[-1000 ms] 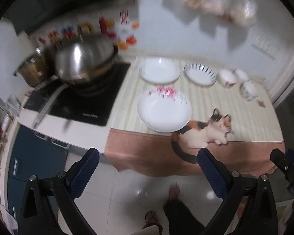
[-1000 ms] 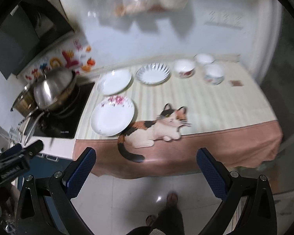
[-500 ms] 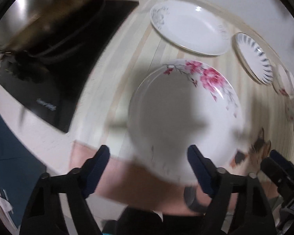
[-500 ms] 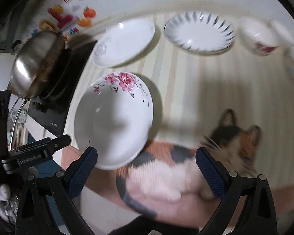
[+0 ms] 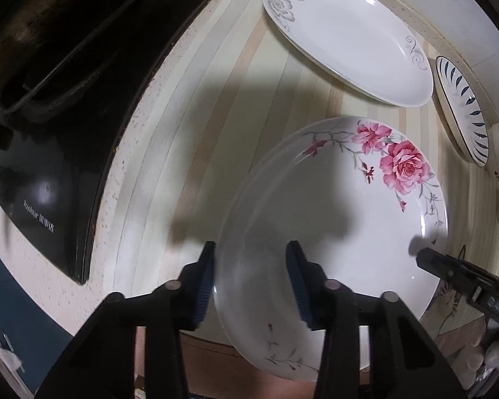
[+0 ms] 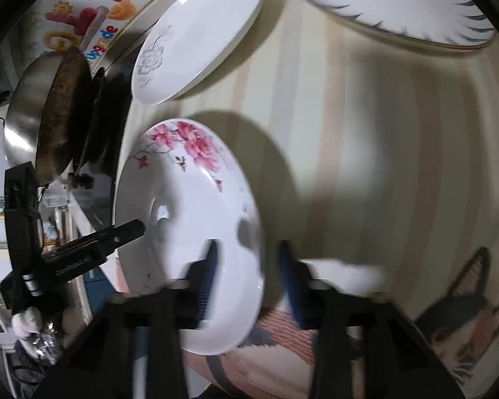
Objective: Organize plates and bowls
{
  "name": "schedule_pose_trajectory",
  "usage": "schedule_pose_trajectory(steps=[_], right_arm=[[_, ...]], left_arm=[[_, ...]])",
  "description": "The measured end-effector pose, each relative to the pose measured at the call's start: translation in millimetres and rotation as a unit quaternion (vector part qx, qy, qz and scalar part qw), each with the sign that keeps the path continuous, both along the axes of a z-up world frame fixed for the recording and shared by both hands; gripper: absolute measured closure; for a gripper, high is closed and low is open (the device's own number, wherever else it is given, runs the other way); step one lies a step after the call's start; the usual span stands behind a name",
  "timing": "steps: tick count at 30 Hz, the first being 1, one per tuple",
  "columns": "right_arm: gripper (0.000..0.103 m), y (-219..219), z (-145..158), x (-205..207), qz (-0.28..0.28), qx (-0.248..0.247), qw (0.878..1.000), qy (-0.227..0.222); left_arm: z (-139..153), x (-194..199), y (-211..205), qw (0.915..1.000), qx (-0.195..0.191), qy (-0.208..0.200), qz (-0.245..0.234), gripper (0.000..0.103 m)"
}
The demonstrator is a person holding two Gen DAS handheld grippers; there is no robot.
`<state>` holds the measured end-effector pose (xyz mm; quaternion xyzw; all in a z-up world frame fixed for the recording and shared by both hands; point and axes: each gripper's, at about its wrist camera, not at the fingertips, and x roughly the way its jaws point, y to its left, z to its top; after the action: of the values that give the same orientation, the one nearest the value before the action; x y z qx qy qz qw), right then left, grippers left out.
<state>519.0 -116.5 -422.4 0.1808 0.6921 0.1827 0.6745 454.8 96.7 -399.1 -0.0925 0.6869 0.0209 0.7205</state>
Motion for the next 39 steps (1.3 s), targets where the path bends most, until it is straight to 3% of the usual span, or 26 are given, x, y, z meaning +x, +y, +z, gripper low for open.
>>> schedule_pose_trajectory(steps=[4, 12, 26, 33, 39], right_arm=[[0.089, 5.4, 0.1, -2.8, 0.0, -0.013, 1.0, -0.01], [0.088, -14.0, 13.3, -13.4, 0.003, -0.022, 0.999, -0.028], [0.088, -124.7, 56.0, -39.2, -0.061, -0.036, 0.996, -0.052], [0.088, -179.0, 47.9, -47.5, -0.096, -0.041, 0.994, -0.044], [0.088, -197.8, 36.6, -49.4, -0.106, -0.046, 0.993, -0.035]], left_arm=[[0.8, -2.9, 6.9, 0.9999, -0.004, -0.009, -0.009, 0.076], [7.5, -15.6, -1.5, 0.9994, -0.003, -0.025, -0.023, 0.078], [31.9, -12.8, -112.2, 0.9935, -0.024, -0.043, -0.102, 0.078], [25.5, -4.8, -151.0, 0.9896, -0.028, -0.033, -0.137, 0.078], [13.3, 1.7, -168.6, 0.9888, -0.024, -0.017, -0.146, 0.078]])
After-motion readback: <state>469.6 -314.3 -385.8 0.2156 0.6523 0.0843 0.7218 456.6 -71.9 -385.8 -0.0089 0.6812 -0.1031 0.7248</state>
